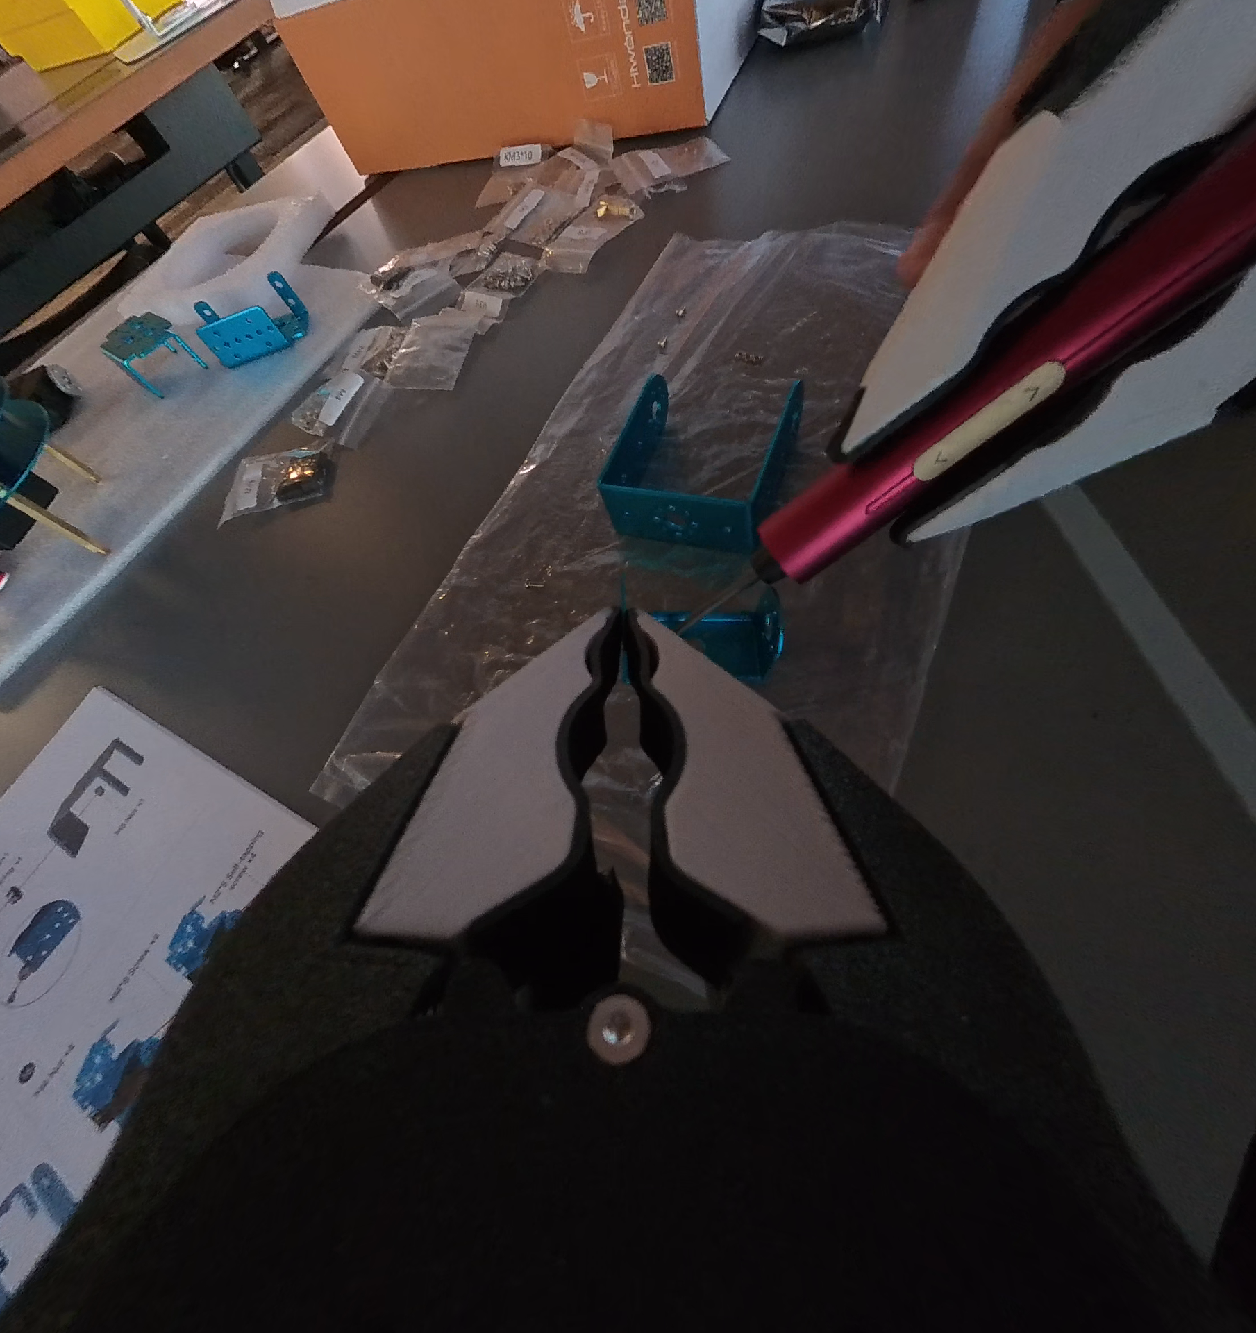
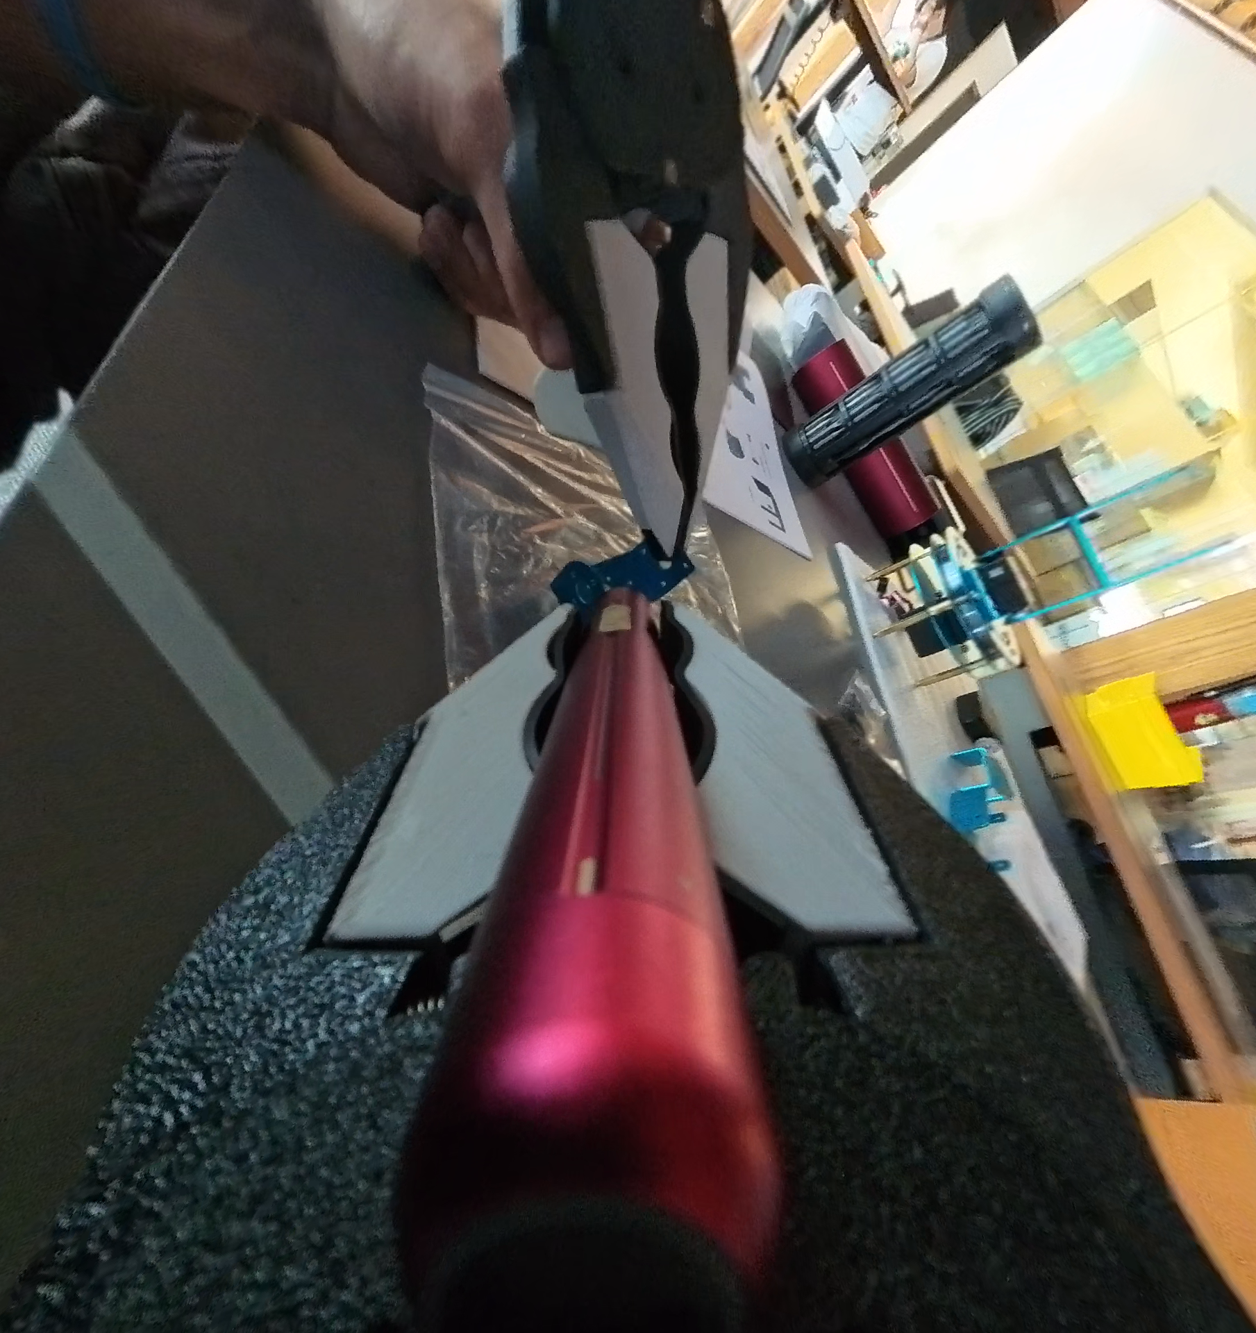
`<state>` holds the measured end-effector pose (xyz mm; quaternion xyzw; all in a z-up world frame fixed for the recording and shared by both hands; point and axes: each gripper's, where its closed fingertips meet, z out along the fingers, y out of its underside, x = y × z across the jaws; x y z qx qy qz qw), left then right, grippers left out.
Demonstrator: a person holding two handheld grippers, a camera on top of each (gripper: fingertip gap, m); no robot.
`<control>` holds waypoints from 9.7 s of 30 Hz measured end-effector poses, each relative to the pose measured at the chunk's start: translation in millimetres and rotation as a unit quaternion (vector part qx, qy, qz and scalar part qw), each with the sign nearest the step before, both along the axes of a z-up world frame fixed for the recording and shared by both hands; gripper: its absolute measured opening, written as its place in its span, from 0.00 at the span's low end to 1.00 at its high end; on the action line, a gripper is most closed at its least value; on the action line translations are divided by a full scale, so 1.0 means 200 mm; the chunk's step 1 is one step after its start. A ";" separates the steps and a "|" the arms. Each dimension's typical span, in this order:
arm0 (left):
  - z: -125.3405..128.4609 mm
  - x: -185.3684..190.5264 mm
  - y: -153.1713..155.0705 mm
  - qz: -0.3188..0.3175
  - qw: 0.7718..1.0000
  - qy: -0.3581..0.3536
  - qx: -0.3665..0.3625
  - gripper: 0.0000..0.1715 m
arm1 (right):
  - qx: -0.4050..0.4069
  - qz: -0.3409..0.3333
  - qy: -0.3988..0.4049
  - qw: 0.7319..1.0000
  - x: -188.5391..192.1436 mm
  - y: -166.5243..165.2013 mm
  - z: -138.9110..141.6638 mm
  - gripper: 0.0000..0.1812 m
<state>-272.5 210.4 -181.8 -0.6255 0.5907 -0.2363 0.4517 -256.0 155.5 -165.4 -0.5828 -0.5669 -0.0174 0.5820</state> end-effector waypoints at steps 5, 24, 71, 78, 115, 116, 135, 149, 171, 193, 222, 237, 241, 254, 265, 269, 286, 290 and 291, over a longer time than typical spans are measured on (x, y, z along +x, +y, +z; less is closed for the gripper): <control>0.00 0.00 0.00 0.001 1.000 -0.001 0.008 0.00 | -0.075 -0.006 0.066 0.995 0.02 0.03 0.02 0.12; 0.01 0.00 -0.01 -0.006 1.000 -0.004 0.007 0.00 | -0.098 -0.008 0.079 0.992 0.04 0.03 0.03 0.13; 0.06 -0.03 0.02 0.013 0.999 -0.034 -0.005 0.00 | 0.150 0.015 -0.623 0.767 1.38 -0.03 -0.17 0.12; 0.06 -0.03 0.00 0.002 0.999 -0.040 -0.003 0.00 | 0.106 0.095 -0.669 0.729 1.45 -0.05 -0.21 0.12; 0.31 -0.11 -0.07 -0.089 0.987 -0.133 0.000 0.00 | -0.326 0.187 0.075 0.924 -0.20 0.15 0.07 0.47; 0.31 -0.11 -0.08 -0.093 0.986 -0.135 -0.008 0.00 | -0.307 0.184 0.081 0.930 -0.20 0.16 0.08 0.45; 0.17 -0.06 -0.15 -0.072 0.996 -0.016 -0.052 0.34 | -0.278 0.101 -0.020 0.955 -0.08 0.16 -0.03 0.25; 0.04 0.01 -0.19 -0.117 0.990 0.075 -0.024 0.26 | -0.296 0.115 -0.034 0.948 -0.09 0.11 -0.09 0.26; 0.21 -0.07 -0.07 -0.095 0.994 0.055 -0.020 0.26 | -0.381 0.048 -0.069 0.921 0.10 0.25 -0.16 0.37; 0.61 0.10 -0.22 -0.179 0.980 0.082 -0.007 0.26 | -0.208 0.185 0.304 0.911 0.03 0.12 0.41 0.36; 0.59 0.18 -0.26 -0.235 0.963 0.127 -0.034 0.26 | -0.160 0.191 0.329 0.911 0.07 0.06 0.42 0.36; 0.58 0.18 -0.26 -0.237 0.962 0.135 -0.027 0.26 | -0.162 0.191 0.328 0.911 0.07 0.06 0.41 0.36; 0.57 0.17 -0.26 -0.236 0.961 0.139 -0.028 0.25 | -0.164 0.192 0.326 0.911 0.06 0.06 0.41 0.36; 0.55 0.17 -0.26 -0.236 0.959 0.154 -0.023 0.26 | -0.162 0.194 0.322 0.912 0.06 0.06 0.40 0.36; 0.52 0.17 -0.25 -0.218 0.961 0.172 -0.010 0.26 | -0.169 0.195 0.334 0.907 0.07 0.07 0.42 0.36; 0.53 0.17 -0.24 -0.213 0.960 0.180 0.000 0.26 | -0.172 0.196 0.335 0.905 0.08 0.07 0.42 0.36; 0.36 0.13 -0.21 -0.189 0.971 0.148 -0.016 0.26 | -0.217 0.189 0.205 0.935 0.04 0.10 0.25 0.35; 0.25 0.09 -0.19 -0.187 0.972 0.138 -0.029 0.26 | -0.247 0.173 0.122 0.946 0.01 0.12 0.10 0.36; 0.22 0.09 -0.19 -0.187 0.973 0.134 -0.035 0.26 | -0.259 0.170 0.104 0.945 0.00 0.12 0.07 0.36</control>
